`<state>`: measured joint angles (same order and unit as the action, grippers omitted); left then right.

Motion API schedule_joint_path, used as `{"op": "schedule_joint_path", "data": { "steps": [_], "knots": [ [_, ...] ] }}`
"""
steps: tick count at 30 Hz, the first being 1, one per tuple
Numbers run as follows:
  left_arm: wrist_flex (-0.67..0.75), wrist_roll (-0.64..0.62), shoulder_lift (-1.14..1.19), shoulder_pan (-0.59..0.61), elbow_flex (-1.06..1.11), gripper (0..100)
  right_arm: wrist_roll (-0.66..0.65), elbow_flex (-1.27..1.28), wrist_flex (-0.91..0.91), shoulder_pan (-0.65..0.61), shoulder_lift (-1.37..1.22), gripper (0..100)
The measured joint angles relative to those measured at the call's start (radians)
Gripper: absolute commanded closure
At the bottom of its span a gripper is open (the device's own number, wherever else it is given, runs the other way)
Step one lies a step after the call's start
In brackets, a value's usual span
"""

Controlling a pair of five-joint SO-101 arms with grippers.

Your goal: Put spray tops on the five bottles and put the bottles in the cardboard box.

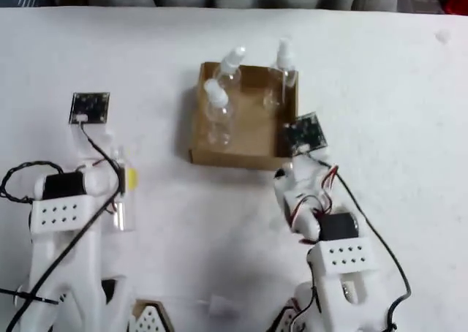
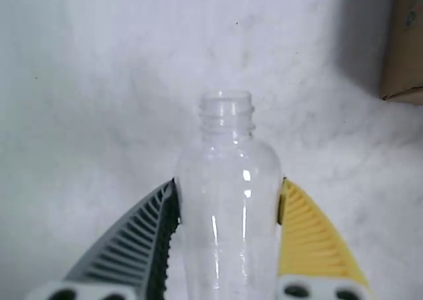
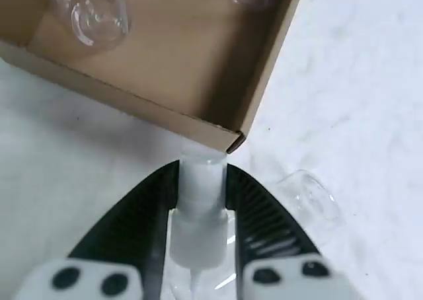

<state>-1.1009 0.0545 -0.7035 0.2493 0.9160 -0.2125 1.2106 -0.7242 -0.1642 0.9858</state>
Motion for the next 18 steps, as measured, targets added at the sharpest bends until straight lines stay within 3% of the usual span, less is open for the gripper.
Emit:
{"op": "schedule_joint_path", "data": {
  "steps": [10,18],
  "knots": [
    [0.000,0.000,0.000,0.000,0.000,98,0.245,-0.216,0.000,-0.080,-0.002,98.2],
    [0.035,0.000,-0.002,-0.002,0.043,98,0.288,-0.615,0.000,-0.308,-0.002,98.2]
  ]
}}
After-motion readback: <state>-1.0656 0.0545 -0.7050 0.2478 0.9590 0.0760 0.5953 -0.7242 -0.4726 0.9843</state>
